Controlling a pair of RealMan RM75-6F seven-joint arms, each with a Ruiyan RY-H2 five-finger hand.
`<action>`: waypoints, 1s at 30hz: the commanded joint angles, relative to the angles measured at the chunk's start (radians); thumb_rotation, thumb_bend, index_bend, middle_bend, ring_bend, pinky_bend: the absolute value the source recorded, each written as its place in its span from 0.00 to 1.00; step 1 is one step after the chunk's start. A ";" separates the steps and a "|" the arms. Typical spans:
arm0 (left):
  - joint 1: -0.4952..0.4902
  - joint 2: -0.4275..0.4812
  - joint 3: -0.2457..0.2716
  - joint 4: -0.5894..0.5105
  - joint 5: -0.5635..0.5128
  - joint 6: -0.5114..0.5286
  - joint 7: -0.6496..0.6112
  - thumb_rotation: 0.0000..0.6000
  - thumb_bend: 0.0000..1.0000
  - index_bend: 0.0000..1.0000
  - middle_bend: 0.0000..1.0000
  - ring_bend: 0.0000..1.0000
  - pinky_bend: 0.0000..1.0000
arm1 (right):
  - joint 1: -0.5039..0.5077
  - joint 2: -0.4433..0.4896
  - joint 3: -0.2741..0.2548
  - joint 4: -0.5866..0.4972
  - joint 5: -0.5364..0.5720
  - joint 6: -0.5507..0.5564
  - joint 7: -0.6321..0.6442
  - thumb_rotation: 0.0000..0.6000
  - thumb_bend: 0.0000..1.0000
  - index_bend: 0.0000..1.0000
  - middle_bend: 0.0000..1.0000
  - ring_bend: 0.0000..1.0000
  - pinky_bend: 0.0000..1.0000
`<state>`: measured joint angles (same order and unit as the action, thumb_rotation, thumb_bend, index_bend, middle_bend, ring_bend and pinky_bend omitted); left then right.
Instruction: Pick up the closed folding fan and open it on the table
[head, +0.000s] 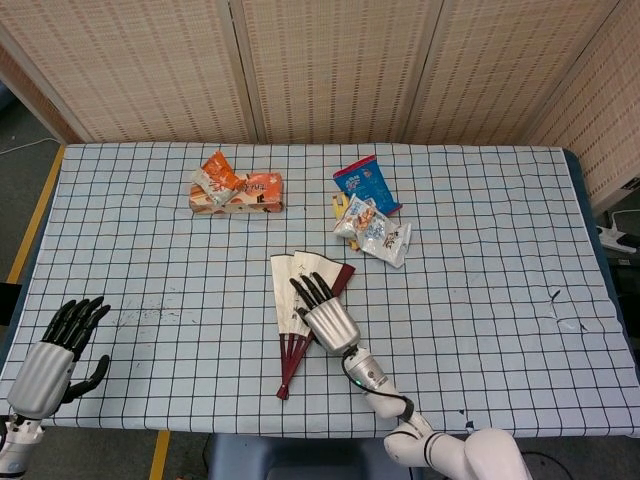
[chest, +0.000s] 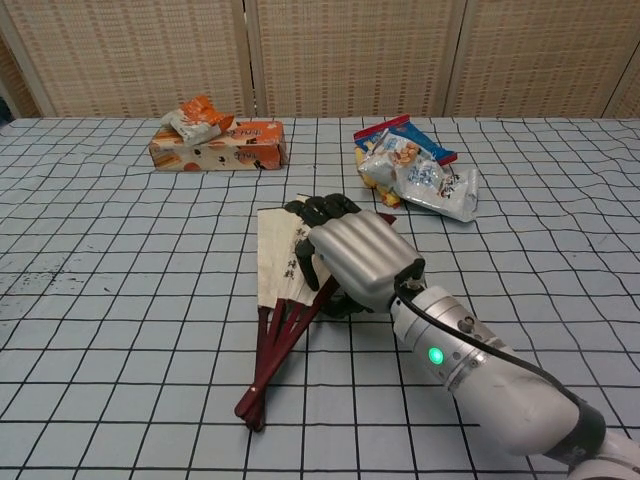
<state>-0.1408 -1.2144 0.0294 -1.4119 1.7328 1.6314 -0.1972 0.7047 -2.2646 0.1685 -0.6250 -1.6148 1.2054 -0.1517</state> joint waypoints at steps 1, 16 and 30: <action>0.001 -0.001 -0.001 0.000 -0.003 0.000 -0.003 1.00 0.48 0.00 0.00 0.00 0.04 | 0.001 0.030 -0.014 -0.030 -0.024 0.076 0.049 1.00 0.55 0.77 0.13 0.00 0.00; -0.069 -0.034 0.033 0.027 -0.051 -0.190 -0.248 1.00 0.52 0.09 0.00 0.00 0.04 | 0.016 0.373 0.100 -0.777 0.054 0.050 -0.194 1.00 0.71 0.78 0.14 0.00 0.00; -0.231 -0.241 -0.075 -0.015 -0.124 -0.357 -0.391 1.00 0.46 0.00 0.00 0.00 0.03 | 0.058 0.346 0.173 -0.966 0.251 -0.028 -0.326 1.00 0.71 0.78 0.14 0.00 0.00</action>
<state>-0.3455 -1.4196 -0.0113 -1.4225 1.6445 1.3012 -0.6010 0.7580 -1.9121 0.3381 -1.5857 -1.3701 1.1776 -0.4704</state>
